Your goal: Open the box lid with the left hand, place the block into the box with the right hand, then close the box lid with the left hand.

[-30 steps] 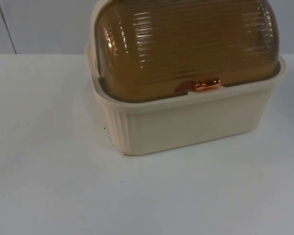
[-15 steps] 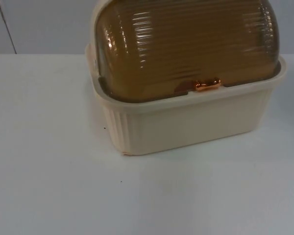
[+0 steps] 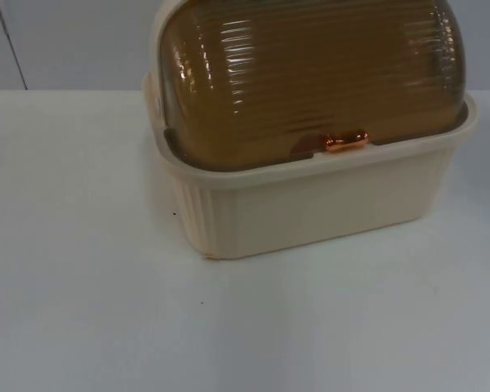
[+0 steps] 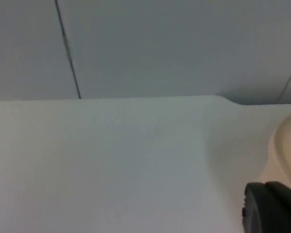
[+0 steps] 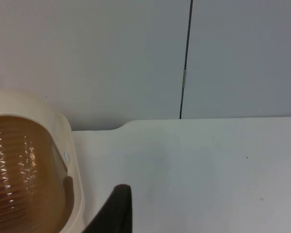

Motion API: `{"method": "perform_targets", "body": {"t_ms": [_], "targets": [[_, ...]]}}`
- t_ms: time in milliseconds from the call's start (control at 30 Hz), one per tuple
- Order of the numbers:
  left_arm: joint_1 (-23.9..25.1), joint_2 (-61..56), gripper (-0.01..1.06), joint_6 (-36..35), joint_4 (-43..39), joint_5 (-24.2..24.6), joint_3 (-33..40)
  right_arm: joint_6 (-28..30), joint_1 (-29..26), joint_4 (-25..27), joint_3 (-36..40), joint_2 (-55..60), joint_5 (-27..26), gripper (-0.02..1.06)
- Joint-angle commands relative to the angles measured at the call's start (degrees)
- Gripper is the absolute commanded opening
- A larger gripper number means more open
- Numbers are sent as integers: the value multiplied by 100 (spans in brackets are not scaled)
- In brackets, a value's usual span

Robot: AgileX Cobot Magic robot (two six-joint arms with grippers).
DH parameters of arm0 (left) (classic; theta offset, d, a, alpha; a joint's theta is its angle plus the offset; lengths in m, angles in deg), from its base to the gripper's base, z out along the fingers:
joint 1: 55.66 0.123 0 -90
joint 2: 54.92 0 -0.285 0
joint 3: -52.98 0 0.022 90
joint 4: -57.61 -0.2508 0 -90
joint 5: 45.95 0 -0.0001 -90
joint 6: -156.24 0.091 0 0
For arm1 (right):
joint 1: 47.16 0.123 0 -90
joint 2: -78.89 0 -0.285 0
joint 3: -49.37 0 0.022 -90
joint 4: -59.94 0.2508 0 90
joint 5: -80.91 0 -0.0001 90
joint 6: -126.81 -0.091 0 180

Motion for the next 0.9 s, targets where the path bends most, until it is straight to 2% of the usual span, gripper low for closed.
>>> {"method": "perform_targets", "body": {"t_ms": [0,233,500,567,600,633,667,767,800,833,867], "targets": [[-97,-65,0,-51,-21,80,15,62,34,30,-18,-73,-10,105],[-509,-65,0,-51,-185,47,15,62,34,30,-18,-73,0,105],[-494,-65,0,-112,-196,-88,15,62,34,30,-18,-73,36,105],[-494,-65,4,-326,-196,-75,15,62,34,30,-18,-73,45,105],[-494,-65,9,-341,-214,-66,15,62,34,30,-18,-73,45,105],[-494,-65,9,-341,-214,-66,15,62,34,30,-18,-73,45,105],[-494,-65,16,-341,-278,-61,15,62,34,30,-18,-73,45,105],[-494,-74,72,-383,-366,59,15,62,34,30,-18,-73,48,105],[-494,-74,72,-383,-366,59,15,62,34,30,-18,-73,48,105],[-494,-74,98,-383,-366,126,15,62,34,30,-18,-73,48,105],[-494,-85,104,-397,-355,157,5,62,34,30,-18,-73,48,105]]}}
